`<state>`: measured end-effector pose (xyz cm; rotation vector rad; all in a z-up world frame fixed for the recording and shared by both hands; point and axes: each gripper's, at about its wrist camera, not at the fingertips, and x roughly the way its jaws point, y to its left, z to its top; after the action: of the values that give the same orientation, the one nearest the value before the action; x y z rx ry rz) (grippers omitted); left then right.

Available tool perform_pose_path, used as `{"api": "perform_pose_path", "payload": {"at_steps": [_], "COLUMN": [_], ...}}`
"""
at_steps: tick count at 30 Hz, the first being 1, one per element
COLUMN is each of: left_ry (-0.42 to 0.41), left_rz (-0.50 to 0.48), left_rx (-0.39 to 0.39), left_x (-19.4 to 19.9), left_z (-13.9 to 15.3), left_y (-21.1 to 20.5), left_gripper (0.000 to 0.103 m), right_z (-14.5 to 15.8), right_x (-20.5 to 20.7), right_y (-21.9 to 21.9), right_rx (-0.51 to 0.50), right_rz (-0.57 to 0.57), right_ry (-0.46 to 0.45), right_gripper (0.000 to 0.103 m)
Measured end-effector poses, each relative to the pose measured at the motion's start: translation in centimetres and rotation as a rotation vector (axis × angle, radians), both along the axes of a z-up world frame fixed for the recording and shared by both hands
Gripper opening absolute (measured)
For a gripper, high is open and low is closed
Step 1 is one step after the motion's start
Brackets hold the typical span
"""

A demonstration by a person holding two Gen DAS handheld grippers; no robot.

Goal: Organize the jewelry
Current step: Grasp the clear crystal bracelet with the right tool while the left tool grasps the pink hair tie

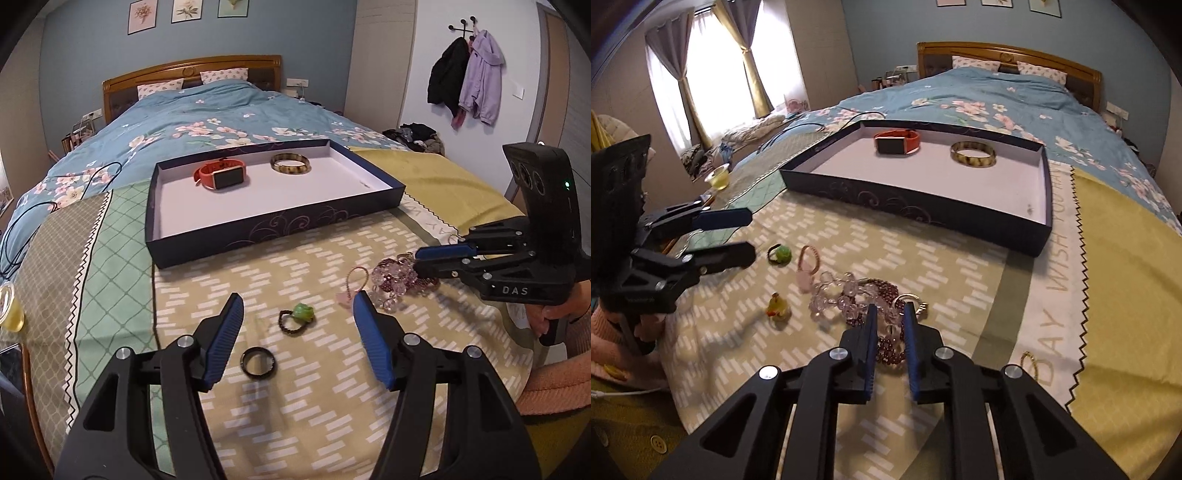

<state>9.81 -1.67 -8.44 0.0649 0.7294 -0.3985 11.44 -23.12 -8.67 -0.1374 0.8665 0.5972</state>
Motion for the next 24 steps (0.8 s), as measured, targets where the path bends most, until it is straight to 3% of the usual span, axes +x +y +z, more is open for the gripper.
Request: {"api": "perform_pose_path", "payload": {"at_steps": [11,20,24], "left_ry": [-0.003,0.070,0.097], "left_rz": [-0.076,-0.185,-0.201], "left_rx": [0.003,-0.017,-0.018], "left_x": [0.7,2.2,2.9], "left_z": [0.1,-0.7,-1.1], "left_y": [-1.2,-3.0,-3.5], "left_gripper": [0.059,0.037,0.035], "right_z": [0.5,3.5,4.4], "right_x": [0.1,0.1,0.3], "right_y": [0.6,0.7,0.8], "right_rx": [-0.001,0.083,0.103], "right_rz": [0.024,0.019,0.018], "right_ry": [-0.021,-0.088,-0.108], "right_gripper": [0.007,0.007,0.007]}}
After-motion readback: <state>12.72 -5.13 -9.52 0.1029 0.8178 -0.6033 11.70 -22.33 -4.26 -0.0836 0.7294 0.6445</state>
